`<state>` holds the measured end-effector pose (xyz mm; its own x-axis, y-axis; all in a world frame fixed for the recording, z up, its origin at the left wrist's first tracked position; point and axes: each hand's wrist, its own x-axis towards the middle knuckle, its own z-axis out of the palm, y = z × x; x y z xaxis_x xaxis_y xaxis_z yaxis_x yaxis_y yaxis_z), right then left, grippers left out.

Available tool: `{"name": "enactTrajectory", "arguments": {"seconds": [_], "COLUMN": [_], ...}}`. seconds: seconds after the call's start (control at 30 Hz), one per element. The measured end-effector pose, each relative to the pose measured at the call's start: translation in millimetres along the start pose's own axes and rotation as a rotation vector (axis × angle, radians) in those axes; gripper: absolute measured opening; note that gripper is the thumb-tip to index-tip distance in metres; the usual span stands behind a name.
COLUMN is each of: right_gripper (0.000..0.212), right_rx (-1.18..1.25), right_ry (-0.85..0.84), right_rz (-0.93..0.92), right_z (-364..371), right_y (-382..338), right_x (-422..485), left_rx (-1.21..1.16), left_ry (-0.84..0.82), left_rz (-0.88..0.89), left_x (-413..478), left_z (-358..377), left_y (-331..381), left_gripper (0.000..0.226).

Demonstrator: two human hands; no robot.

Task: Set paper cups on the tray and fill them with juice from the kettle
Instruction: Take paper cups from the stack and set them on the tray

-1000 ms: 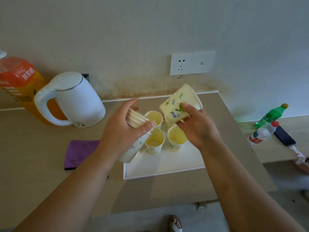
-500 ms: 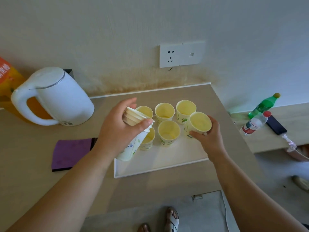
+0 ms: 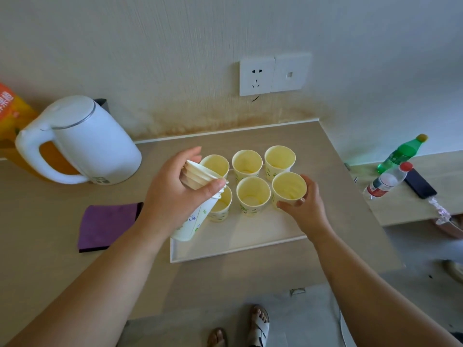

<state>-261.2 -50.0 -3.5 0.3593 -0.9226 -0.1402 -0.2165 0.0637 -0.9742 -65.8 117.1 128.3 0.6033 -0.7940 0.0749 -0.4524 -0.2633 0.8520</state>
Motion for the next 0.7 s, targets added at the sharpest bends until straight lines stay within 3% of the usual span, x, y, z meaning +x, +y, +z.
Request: {"name": "enactTrajectory", "arguments": {"seconds": [0.1, 0.2, 0.27, 0.33, 0.43, 0.53, 0.63, 0.7], "right_gripper": [0.078, 0.104, 0.121, 0.124, 0.107, 0.080, 0.051, 0.055], "right_rx": [-0.005, 0.017, -0.098, -0.310, -0.410, -0.306, 0.130, 0.243], "right_ry": [-0.008, -0.079, -0.136, -0.161, -0.133, -0.106, -0.165, -0.306], "right_rz": [0.009, 0.061, 0.055, 0.000, -0.219, -0.384, -0.226, -0.112], "right_z": [-0.4, -3.3, -8.5, -13.8, -15.2, -6.1, 13.8, 31.4], "right_y": [0.8, 3.1, 3.7, 0.0, -14.0, -35.4, -67.4, -83.6], "right_x": [0.5, 0.6, -0.3, -5.7, -20.7, -39.3, -54.1, -58.6], "left_rx": [0.007, 0.006, 0.009, 0.014, 0.030, 0.070, 0.178, 0.234], "left_ry": [0.005, 0.001, -0.004, 0.000, -0.001, -0.021, -0.011, 0.000], "left_rz": [0.003, 0.003, 0.000, -0.004, -0.015, -0.004, 0.066, 0.107], "left_x": [-0.2, -0.9, -1.1, -1.1, -1.6, -3.3, -6.2, -9.1], "left_z": [1.0, 2.1, 2.8, 4.0, 6.4, 9.1, 12.2, 13.3], "left_y": [0.1, -0.8, -1.9, -3.8, -6.2, -7.3, -3.9, -1.6], "left_gripper": [0.090, 0.090, 0.091, 0.092, 0.092, 0.090, 0.091, 0.093]}}
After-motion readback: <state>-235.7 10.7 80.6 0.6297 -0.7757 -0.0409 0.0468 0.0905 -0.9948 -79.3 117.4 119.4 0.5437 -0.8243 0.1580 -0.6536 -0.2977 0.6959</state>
